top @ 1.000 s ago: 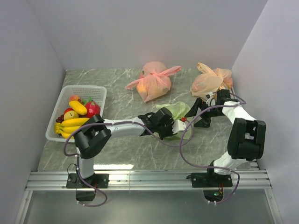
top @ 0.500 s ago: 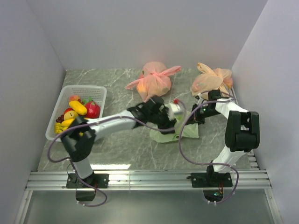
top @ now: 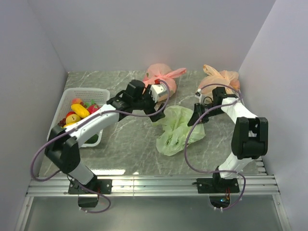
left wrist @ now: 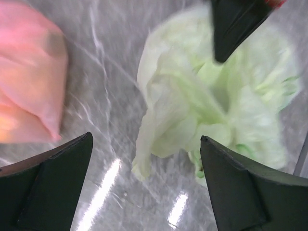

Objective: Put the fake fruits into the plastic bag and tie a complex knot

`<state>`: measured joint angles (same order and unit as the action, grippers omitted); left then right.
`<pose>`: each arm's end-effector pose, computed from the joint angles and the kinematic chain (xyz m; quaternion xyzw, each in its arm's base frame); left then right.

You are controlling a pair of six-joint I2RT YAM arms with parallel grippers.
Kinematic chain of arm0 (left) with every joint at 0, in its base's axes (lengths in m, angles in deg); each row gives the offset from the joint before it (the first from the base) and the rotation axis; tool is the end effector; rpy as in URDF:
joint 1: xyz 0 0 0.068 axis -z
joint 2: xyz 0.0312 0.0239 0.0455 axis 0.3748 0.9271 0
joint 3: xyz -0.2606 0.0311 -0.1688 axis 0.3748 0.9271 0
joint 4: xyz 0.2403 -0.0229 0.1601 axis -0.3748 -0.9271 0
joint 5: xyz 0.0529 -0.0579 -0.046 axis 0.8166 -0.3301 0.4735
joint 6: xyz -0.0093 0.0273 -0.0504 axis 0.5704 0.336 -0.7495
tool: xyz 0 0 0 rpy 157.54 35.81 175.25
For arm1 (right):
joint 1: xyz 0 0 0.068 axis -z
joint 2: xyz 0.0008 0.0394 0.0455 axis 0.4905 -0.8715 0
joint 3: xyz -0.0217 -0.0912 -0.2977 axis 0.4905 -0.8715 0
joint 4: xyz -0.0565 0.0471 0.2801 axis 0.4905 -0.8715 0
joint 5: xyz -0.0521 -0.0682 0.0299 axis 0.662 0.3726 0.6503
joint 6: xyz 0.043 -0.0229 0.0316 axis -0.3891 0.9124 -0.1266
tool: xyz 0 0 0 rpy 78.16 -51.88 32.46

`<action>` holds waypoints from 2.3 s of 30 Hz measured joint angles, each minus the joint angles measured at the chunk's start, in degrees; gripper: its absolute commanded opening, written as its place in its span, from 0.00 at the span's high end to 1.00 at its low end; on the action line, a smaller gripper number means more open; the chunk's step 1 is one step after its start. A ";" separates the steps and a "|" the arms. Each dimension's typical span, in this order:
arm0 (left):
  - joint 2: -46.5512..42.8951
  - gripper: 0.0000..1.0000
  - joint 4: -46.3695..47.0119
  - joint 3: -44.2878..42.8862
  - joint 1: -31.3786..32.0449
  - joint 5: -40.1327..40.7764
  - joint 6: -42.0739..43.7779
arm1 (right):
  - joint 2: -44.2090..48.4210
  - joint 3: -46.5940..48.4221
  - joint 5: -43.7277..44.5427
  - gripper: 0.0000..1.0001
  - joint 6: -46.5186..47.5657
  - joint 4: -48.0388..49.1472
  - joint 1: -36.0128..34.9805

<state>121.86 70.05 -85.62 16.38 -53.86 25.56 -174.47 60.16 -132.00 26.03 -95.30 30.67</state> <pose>0.2967 -0.2552 0.3574 0.4295 0.7296 -0.2873 0.4480 0.3403 0.0249 0.2264 -0.1444 0.8855 0.4173 0.1447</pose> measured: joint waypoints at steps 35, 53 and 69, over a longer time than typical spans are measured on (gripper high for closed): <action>14.34 1.00 -19.15 -6.36 -15.74 -11.54 2.60 | -3.08 25.51 24.15 0.02 9.40 -4.20 -0.68; 16.26 1.00 -10.82 -1.25 -17.53 -15.28 -18.95 | -5.11 2.47 14.12 0.21 -11.10 7.15 3.69; 22.16 0.08 -16.85 -14.67 -27.93 -13.68 1.95 | -2.80 -1.95 14.99 1.00 -11.45 14.78 10.05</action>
<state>144.02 53.20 -100.29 -11.55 -67.55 27.50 -177.27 58.21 -117.00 14.58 -80.52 40.73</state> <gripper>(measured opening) 0.731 0.009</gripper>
